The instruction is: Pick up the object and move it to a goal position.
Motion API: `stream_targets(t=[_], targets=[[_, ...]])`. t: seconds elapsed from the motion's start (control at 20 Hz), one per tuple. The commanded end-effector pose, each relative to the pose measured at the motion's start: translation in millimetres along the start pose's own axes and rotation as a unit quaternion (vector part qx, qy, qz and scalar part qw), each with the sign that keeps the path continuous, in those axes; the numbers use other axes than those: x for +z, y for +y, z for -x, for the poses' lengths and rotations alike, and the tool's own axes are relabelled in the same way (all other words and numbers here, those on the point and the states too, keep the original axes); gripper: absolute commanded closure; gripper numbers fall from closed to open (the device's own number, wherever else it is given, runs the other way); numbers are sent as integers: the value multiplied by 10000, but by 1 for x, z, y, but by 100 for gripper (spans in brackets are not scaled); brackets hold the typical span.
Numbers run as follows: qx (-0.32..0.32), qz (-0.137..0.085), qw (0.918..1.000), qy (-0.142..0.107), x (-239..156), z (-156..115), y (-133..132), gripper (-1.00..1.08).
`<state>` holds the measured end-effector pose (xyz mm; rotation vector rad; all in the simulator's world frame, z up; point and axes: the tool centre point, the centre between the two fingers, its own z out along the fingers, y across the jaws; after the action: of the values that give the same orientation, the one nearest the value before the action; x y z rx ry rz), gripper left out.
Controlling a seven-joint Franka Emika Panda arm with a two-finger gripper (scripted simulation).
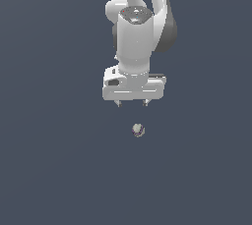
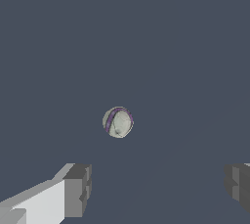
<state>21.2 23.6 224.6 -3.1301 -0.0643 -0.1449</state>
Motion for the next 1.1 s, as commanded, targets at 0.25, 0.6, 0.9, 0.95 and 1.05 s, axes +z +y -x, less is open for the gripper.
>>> stream_targets(t=[0.25, 0.6, 0.9, 0.95, 1.05], targets=[[-192, -39, 9998, -55, 6, 1, -19, -92], [-332, -83, 9994, -107, 11, 3, -39, -92], [-498, -70, 9987, -119, 15, 2, -37, -92], [-554, -67, 9984, -125, 17, 2, -38, -92], [-687, -60, 9975, -137, 21, 1, -37, -92]])
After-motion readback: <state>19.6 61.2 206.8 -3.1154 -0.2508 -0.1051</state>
